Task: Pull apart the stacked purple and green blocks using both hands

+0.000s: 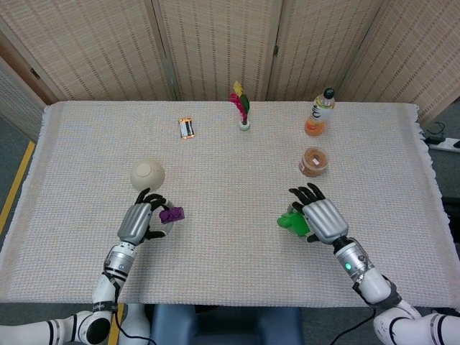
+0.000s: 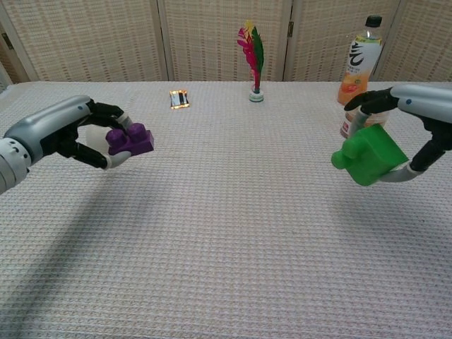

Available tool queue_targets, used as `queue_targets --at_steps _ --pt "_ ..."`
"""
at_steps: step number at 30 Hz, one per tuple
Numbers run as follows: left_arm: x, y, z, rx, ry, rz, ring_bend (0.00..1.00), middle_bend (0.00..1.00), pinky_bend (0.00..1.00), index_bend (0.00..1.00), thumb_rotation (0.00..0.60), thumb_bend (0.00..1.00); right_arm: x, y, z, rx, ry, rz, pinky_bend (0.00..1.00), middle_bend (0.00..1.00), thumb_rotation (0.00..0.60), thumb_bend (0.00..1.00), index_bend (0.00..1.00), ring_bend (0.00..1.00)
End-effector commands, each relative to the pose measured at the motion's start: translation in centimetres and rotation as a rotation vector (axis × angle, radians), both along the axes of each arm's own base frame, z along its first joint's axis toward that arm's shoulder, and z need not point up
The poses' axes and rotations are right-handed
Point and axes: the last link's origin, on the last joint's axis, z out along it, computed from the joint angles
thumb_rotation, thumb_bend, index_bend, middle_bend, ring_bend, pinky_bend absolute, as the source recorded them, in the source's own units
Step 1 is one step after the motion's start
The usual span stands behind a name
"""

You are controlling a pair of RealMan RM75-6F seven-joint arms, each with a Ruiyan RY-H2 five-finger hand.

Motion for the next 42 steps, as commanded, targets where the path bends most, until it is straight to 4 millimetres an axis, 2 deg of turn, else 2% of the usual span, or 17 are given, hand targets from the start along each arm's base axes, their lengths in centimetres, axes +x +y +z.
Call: queue_targets --at_steps 1,4,11,14,17,18,20,21,22,24,26,32,35,38,42 --pt "-1.6 -0.4 -2.0 -0.062 -0.053 -0.002 0.22 0.7 0.0 0.75 0.6 0.66 -1.6 0.7 -0.4 -0.002 0.059 -0.034 0.01 0.14 0.6 0.24 0.79 0.09" --pt "-2.4 -0.2 -2.7 -0.077 -0.072 0.007 0.22 0.7 0.0 0.75 0.6 0.66 -2.4 0.8 -1.2 0.001 0.074 -0.049 0.01 0.14 0.6 0.24 0.79 0.09" --pt "-3.0 0.4 -3.6 -0.078 -0.088 0.015 0.22 0.7 0.0 0.75 0.6 0.66 -2.9 0.6 -2.5 0.017 0.08 -0.06 0.01 0.12 0.6 0.24 0.77 0.08" --pt "-3.0 0.4 -4.1 -0.093 -0.111 -0.006 0.19 0.66 0.0 0.68 0.6 0.66 -2.8 0.5 -2.6 0.021 0.068 -0.062 0.01 0.11 0.6 0.24 0.7 0.07" --pt "-3.3 0.5 -4.1 -0.115 -0.069 -0.054 0.06 0.45 0.0 0.48 0.6 0.61 -2.6 0.5 -2.3 0.032 0.046 -0.06 0.0 0.02 0.6 0.24 0.4 0.03" --pt "-3.3 0.5 -4.2 -0.12 -0.057 -0.063 0.02 0.36 0.0 0.39 0.6 0.56 -2.7 0.5 -2.2 0.042 0.041 -0.064 0.0 0.0 0.6 0.24 0.28 0.01" --pt "-3.4 0.7 -4.3 -0.127 -0.042 -0.068 0.0 0.24 0.0 0.28 0.6 0.47 -2.6 0.5 -1.9 0.058 0.035 -0.072 0.0 0.0 0.6 0.24 0.1 0.0" --pt "-3.4 0.7 -4.4 -0.129 -0.038 -0.067 0.0 0.18 0.0 0.24 0.6 0.43 -2.7 0.5 -1.8 0.064 0.034 -0.075 0.0 0.0 0.6 0.24 0.03 0.0" --pt "-3.4 0.8 -4.4 -0.125 -0.032 -0.067 0.0 0.15 0.0 0.21 0.6 0.4 -2.7 0.5 -1.7 0.07 0.031 -0.079 0.0 0.0 0.6 0.24 0.01 0.0" --pt "-3.4 0.9 -4.4 -0.114 -0.03 -0.067 0.0 0.08 0.0 0.15 0.6 0.35 -2.6 0.5 -1.5 0.079 0.025 -0.083 0.0 0.0 0.6 0.24 0.0 0.0" --pt "-3.3 1.0 -4.3 -0.11 -0.024 -0.069 0.0 0.05 0.0 0.13 0.6 0.33 -2.5 0.4 -1.3 0.084 0.022 -0.083 0.0 0.0 0.6 0.24 0.0 0.0" --pt "-3.0 1.2 -3.1 -0.088 -0.015 -0.086 0.0 0.03 0.0 0.11 0.6 0.31 -1.8 0.6 0.4 0.073 -0.03 -0.061 0.0 0.0 0.6 0.24 0.0 0.0" --pt "-2.6 0.9 -1.2 -0.061 0.01 -0.134 0.0 0.03 0.0 0.11 0.6 0.31 -1.4 1.1 2.4 0.045 -0.071 -0.048 0.0 0.0 0.6 0.24 0.0 0.0" --pt "-2.4 0.0 1.5 -0.022 0.058 -0.203 0.0 0.02 0.0 0.11 0.6 0.31 -1.6 2.3 4.7 -0.009 -0.079 -0.031 0.0 0.0 0.6 0.24 0.0 0.0" --pt "-3.5 -2.6 5.6 0.041 0.163 -0.28 0.0 0.02 0.0 0.11 0.6 0.31 -3.2 5.1 6.9 -0.154 -0.035 -0.021 0.0 0.0 0.6 0.24 0.0 0.0"
